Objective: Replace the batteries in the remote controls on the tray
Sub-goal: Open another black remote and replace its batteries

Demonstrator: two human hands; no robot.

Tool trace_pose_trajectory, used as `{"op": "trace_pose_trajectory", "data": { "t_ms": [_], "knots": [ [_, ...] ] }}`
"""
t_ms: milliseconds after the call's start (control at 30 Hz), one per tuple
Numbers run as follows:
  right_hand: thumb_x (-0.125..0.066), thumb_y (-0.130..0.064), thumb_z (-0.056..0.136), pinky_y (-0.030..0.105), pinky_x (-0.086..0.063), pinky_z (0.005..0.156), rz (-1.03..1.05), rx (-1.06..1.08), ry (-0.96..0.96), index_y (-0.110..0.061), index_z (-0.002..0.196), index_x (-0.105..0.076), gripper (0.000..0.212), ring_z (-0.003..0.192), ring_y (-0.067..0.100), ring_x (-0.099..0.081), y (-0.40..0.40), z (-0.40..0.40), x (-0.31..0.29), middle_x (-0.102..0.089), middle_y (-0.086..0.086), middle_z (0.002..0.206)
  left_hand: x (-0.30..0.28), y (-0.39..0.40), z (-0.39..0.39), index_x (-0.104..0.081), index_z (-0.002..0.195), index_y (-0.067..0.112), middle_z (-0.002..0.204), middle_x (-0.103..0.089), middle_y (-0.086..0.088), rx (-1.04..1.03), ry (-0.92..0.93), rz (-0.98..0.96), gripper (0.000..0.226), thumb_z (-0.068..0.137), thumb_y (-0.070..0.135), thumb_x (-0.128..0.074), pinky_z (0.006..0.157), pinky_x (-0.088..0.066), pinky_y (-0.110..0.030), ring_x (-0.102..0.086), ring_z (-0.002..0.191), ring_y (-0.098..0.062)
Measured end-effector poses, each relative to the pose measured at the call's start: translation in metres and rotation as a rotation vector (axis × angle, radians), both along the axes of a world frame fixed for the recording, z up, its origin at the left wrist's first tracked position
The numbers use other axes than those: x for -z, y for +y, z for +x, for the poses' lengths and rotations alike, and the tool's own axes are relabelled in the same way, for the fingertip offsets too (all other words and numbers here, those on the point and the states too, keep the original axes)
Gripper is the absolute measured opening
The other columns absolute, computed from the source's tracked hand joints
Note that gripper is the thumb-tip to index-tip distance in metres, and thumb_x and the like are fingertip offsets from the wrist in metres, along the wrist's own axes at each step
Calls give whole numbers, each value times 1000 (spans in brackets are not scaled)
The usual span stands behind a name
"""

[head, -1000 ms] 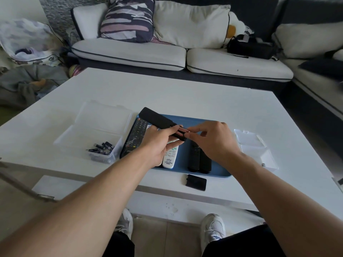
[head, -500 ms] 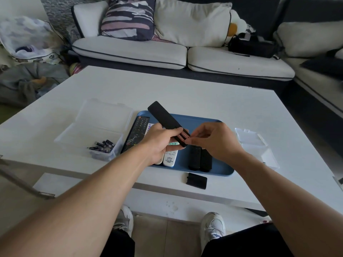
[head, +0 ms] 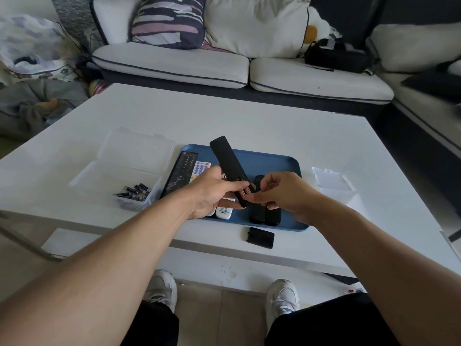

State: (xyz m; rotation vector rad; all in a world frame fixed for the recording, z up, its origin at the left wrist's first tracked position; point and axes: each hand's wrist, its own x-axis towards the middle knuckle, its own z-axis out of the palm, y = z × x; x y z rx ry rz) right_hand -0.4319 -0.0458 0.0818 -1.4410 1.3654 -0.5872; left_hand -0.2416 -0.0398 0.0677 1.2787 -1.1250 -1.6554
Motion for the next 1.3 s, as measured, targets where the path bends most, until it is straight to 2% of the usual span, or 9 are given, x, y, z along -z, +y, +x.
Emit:
{"op": "trace_pose_trajectory", "data": {
  "t_ms": [133, 233, 333, 433, 567, 767, 967, 1100, 1300],
  "knots": [
    [-92, -30, 68, 31, -59, 70, -79, -10, 121, -10, 79, -69, 32, 66, 14, -68, 3, 2, 0, -74, 1, 70, 5, 0, -1, -55, 119, 0, 109, -74, -20, -50, -36, -25, 30, 93, 5, -69, 69, -62, -39, -75, 94, -32],
    [-87, -43, 70, 23, -55, 64, -155, -151, 487, -19, 75, -74, 28, 58, 10, -64, 6, -1, -1, -74, 0, 68, 13, -2, 2, -57, 110, 5, 92, -78, -6, -161, -31, -43, 20, 93, 4, -68, 67, -62, -36, -76, 87, -24],
    [-84, -55, 68, 28, -58, 75, -165, -371, 892, -31, 84, -77, 30, 74, 10, -69, 20, -2, 14, -75, -11, 82, 18, -5, 5, -60, 99, 10, 83, -75, -1, -240, -3, -35, 12, 93, 3, -68, 71, -63, -39, -75, 84, -23],
    [-79, -62, 71, 30, -50, 76, -241, -426, 1119, -32, 104, -72, 45, 92, 17, -67, 33, 4, 26, -71, -9, 101, 21, -4, 3, -57, 113, 5, 92, -73, -7, -264, -1, 9, 24, 92, 4, -70, 68, -63, -39, -76, 87, -26],
    [-76, -61, 76, 30, -51, 73, -310, -434, 1253, -26, 111, -68, 50, 87, 21, -67, 40, 8, 33, -70, -2, 97, 23, -4, 1, -55, 121, 3, 88, -75, -5, -237, -8, 38, 32, 93, 5, -70, 63, -62, -36, -76, 84, -24],
    [-80, -65, 69, 31, -52, 75, -215, -436, 1126, -32, 109, -69, 53, 94, 17, -66, 40, 1, 39, -70, -8, 105, 24, -9, 6, -56, 122, 2, 118, -69, -20, -288, 33, 66, 31, 95, 9, -68, 68, -63, -40, -74, 97, -32],
    [-83, -63, 62, 37, -55, 79, -308, -47, 676, -35, 98, -61, 50, 87, 13, -64, 27, 6, 2, -67, -17, 94, 14, -10, 10, -61, 104, 5, 83, -75, -12, -362, 242, 120, 23, 104, 26, -51, 66, -62, -41, -72, 74, -27],
    [-74, -65, 73, 34, -52, 76, -489, 69, 644, -38, 101, -61, 42, 92, 12, -62, 19, 21, -1, -67, -18, 97, 12, -8, 8, -60, 102, 6, 101, -74, -20, -324, 314, 124, 26, 102, 30, -51, 82, -60, -49, -71, 92, -36],
    [-64, -71, 79, 32, -46, 70, -648, 36, 731, -36, 106, -59, 44, 96, 12, -60, 16, 42, 7, -62, -14, 102, 17, -6, 5, -61, 101, 5, 100, -76, -14, -265, 127, -48, 10, 93, 3, -67, 74, -61, -39, -76, 91, -27]
  ]
}}
